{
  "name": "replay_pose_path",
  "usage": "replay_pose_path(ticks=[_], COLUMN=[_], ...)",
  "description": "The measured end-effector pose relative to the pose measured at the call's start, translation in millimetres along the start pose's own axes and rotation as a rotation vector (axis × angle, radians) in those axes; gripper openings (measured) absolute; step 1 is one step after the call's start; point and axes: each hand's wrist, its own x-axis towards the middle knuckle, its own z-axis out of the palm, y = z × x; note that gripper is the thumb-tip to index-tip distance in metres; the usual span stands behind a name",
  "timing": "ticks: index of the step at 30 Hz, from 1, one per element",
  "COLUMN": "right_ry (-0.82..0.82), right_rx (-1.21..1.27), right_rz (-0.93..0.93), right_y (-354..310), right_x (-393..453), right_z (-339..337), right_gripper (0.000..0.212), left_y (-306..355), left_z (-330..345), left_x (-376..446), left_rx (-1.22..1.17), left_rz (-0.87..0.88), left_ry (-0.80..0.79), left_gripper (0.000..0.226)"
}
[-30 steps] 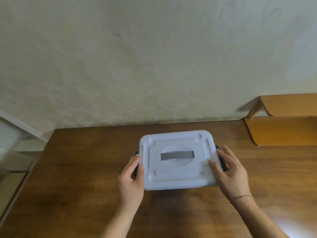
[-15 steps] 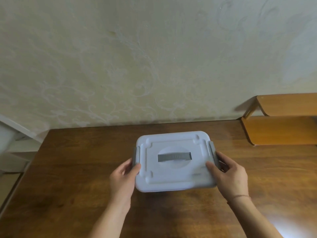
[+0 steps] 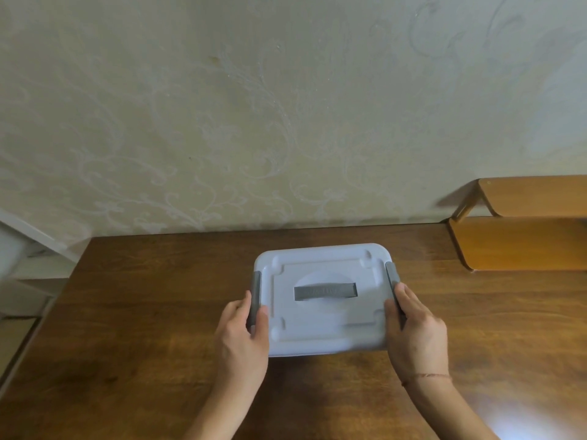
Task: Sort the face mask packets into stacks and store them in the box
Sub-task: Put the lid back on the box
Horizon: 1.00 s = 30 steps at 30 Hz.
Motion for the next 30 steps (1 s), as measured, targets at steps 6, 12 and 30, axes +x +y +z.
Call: replay_pose_path(ticks=[6,12,30], right_ry=[-0.397,-0.452,-0.414], right_rx=[0.324,0.425,0.480], right_rz=[-0.020,0.029,0.140], right_y=[45,50,0], right_x=[-19,-13,95], right_z=[-15,-10,30], right_gripper=[0.110,0.088,0.087], left_y=[-37,-35,11], left_z=[-17,-1,13], left_x=[-24,-27,92], left_rx=[-0.250,-0.578,-0.669], left_rz=[-0.066,-0.213,-0.274], left_ry=[-0.497,-0.339,-0.415], left_gripper=[0.115,0.087,0.078])
